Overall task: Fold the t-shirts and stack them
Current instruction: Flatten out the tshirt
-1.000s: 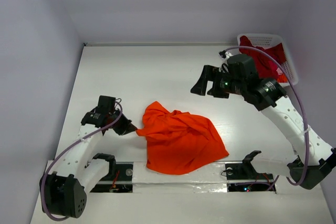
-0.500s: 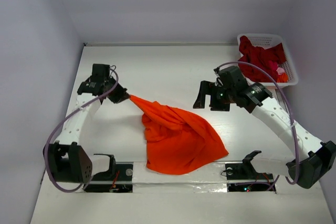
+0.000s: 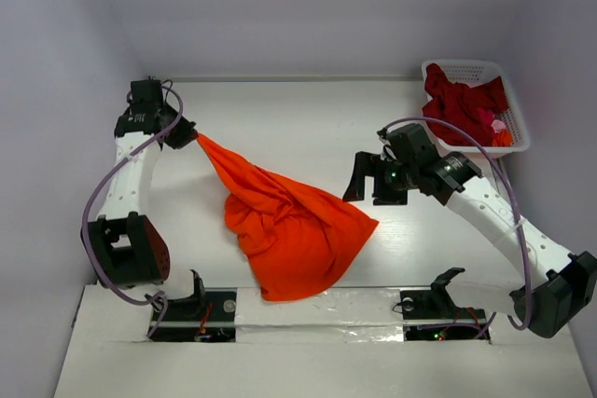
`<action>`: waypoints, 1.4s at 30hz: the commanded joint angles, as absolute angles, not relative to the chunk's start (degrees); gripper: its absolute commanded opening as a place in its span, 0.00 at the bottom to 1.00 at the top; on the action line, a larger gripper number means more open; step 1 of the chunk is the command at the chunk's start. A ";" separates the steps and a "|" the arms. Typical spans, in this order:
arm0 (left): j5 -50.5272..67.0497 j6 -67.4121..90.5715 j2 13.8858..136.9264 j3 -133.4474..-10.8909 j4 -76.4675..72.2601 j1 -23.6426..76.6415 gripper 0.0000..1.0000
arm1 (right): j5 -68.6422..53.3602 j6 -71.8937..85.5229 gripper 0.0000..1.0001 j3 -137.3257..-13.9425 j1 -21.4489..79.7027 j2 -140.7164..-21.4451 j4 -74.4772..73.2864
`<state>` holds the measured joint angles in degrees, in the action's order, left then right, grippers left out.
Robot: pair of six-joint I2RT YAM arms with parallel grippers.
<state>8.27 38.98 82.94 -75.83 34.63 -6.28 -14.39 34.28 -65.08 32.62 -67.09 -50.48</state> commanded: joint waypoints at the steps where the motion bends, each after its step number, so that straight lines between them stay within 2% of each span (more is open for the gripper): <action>1: 7.82 37.88 85.15 -79.80 30.94 -6.77 0.00 | -17.05 33.05 1.00 -65.56 32.34 -68.46 -47.55; 8: 7.91 38.32 88.86 -83.23 29.71 -8.61 0.00 | -20.56 35.59 0.99 -66.27 32.34 -74.87 -40.19; 14: 8.70 36.92 90.70 -84.55 29.53 -10.81 0.00 | -21.80 41.74 0.96 -60.22 23.39 -77.17 -31.04; 21: 9.23 37.09 91.76 -84.29 28.56 -11.34 0.00 | -22.50 42.97 0.95 -54.85 20.13 -79.80 -27.43; 34: 9.75 36.91 94.13 -88.06 28.83 -14.33 0.00 | -26.80 45.35 0.94 -54.76 19.60 -84.20 -21.36; 42: 11.86 37.71 95.10 -88.86 27.86 -14.85 0.00 | -23.82 44.04 0.93 -53.09 19.60 -87.88 -19.60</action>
<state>10.52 37.93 95.09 -86.76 29.47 -14.66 -25.10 44.82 -53.78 19.90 -86.00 -22.61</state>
